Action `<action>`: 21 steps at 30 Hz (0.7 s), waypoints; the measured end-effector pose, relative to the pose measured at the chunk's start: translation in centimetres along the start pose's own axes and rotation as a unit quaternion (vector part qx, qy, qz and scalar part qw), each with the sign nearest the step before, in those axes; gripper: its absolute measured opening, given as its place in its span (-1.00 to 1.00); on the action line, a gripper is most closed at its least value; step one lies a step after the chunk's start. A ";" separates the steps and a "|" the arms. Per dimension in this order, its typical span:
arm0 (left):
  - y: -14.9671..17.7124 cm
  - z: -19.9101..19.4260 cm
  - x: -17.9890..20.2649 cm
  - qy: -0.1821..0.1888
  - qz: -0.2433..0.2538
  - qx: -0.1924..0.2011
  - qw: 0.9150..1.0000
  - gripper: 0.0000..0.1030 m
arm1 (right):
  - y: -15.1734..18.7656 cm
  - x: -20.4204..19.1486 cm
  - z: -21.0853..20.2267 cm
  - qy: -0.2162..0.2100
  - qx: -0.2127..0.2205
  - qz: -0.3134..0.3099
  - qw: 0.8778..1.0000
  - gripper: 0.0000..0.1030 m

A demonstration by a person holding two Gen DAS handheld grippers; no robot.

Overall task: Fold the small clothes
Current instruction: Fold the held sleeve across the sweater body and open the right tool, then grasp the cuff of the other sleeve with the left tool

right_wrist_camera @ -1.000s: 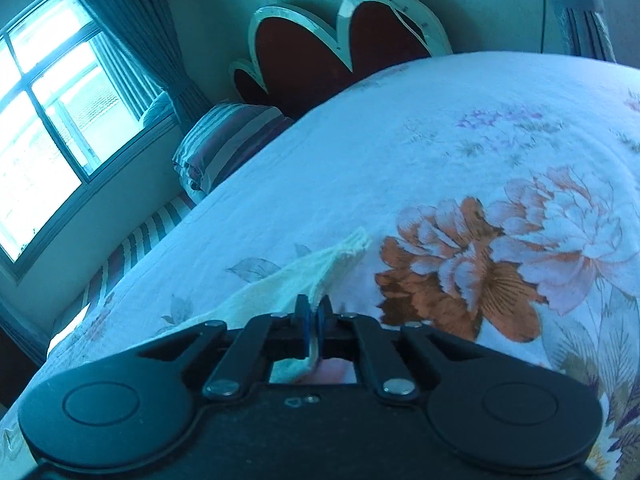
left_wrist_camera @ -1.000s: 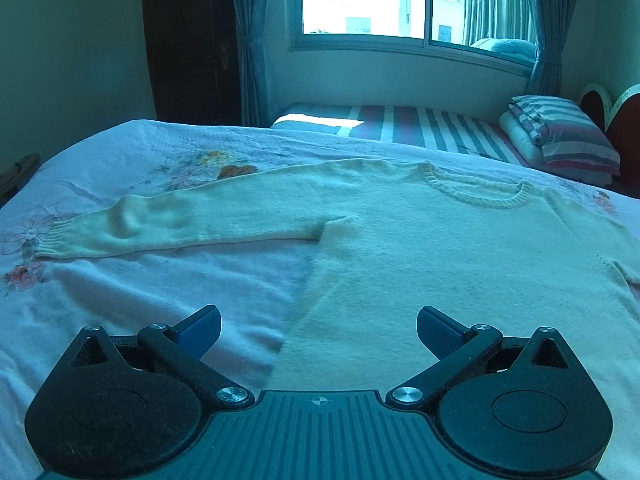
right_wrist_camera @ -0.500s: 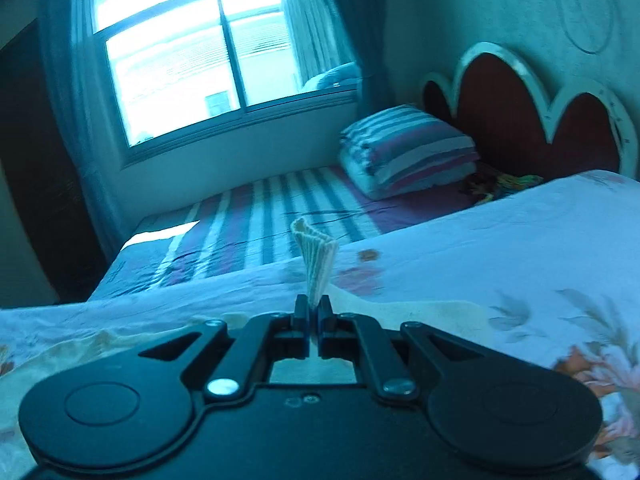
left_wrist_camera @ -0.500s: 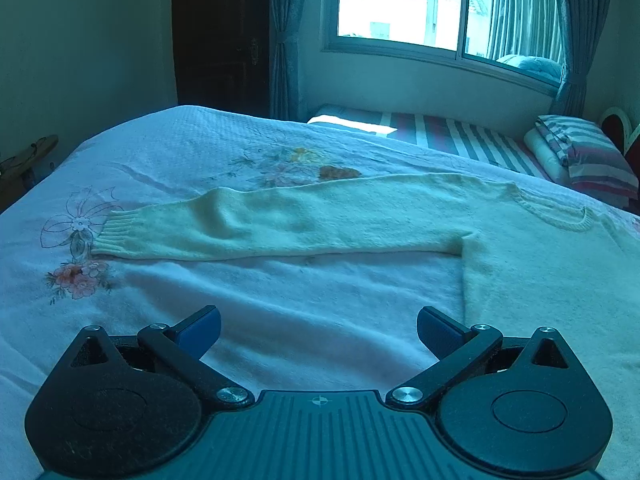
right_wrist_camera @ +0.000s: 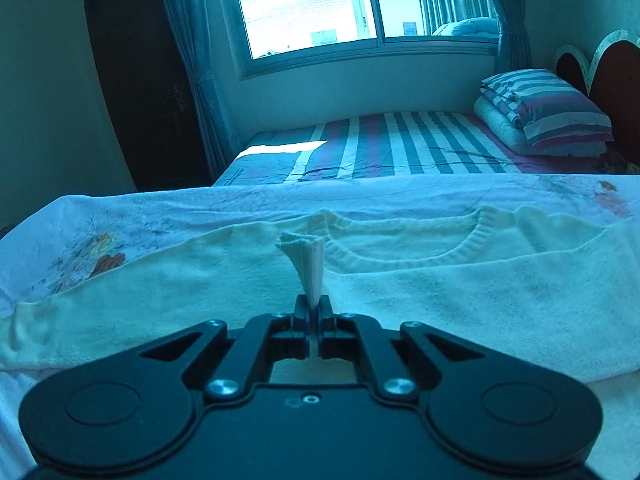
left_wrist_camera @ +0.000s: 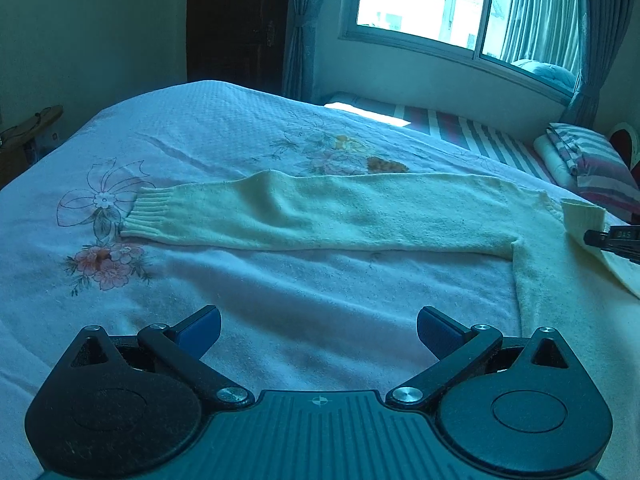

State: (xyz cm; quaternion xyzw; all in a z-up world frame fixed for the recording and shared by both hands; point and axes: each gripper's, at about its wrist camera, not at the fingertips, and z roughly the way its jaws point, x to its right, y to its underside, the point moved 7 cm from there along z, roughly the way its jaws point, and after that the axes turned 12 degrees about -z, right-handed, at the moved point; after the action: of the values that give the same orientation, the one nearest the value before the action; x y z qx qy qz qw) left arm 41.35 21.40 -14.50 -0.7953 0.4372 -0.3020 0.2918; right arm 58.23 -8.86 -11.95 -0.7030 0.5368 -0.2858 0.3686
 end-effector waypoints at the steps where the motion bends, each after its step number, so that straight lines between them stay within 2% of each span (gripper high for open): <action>1: 0.0 0.1 0.1 0.001 0.000 0.000 1.000 1.00 | 0.2 -0.8 0.2 -0.003 -0.002 0.000 1.000 -0.90; 6: 0.1 0.1 0.7 0.008 0.008 -0.002 1.000 1.00 | 0.5 -3.1 1.1 -0.021 -0.006 -0.011 1.000 -0.89; 7: 0.1 0.2 0.9 0.010 0.009 -0.003 1.000 1.00 | 0.6 -3.5 1.5 -0.027 -0.014 -0.014 0.999 -0.86; 10: 0.0 0.3 1.8 0.021 0.007 -0.004 1.000 1.00 | 1.4 -4.5 2.6 -0.042 -0.042 -0.029 0.998 -0.54; 12: -0.2 0.5 2.7 0.030 0.008 -0.002 1.000 1.00 | 1.2 -4.2 1.4 -0.037 -0.023 -0.037 0.998 -0.53; 16: -0.8 1.4 6.1 0.049 0.022 0.003 0.999 1.00 | 0.9 -0.6 -2.4 -0.007 0.016 -0.014 1.000 -0.57; 21: -1.0 3.5 12.9 0.111 0.039 -0.013 0.993 0.99 | 2.2 5.4 -6.5 0.042 0.025 0.007 0.999 -0.57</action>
State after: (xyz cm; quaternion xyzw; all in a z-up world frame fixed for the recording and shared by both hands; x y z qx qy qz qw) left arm 50.03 11.34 -13.09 -0.7427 0.5015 -0.3712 0.2431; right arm 53.30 -15.78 -10.05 -0.6773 0.5490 -0.3262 0.3654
